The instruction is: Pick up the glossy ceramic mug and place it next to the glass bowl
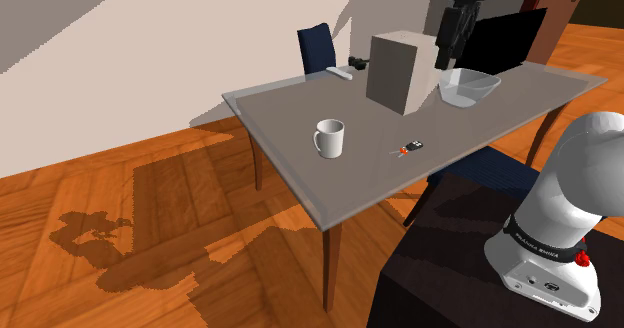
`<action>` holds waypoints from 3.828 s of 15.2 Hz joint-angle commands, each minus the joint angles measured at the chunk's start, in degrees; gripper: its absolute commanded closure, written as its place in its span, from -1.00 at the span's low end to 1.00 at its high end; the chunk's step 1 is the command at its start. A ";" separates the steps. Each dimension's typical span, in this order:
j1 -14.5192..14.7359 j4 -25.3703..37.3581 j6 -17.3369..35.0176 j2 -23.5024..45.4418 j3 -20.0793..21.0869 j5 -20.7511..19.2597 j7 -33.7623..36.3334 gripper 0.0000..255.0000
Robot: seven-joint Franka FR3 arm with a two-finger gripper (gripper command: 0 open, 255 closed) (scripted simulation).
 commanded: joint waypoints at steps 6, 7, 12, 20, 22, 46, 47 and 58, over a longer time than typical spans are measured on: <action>-0.33 -2.37 9.83 6.98 -0.06 -0.03 -0.43 -1.00; -0.40 -2.59 11.75 8.57 -0.07 -0.03 -0.51 -1.00; -0.70 -2.48 20.93 17.39 -0.14 -0.03 -0.87 -1.00; -1.08 1.99 33.38 33.53 -0.28 -0.02 -1.36 -1.00; -1.16 3.90 35.91 37.78 -0.32 -0.02 -1.46 -1.00; -1.20 9.73 47.49 54.59 -0.40 0.10 -1.80 1.00; -1.20 9.73 47.49 54.59 -0.40 0.10 -1.80 1.00; -1.21 10.97 44.61 52.94 -0.42 0.04 -1.67 1.00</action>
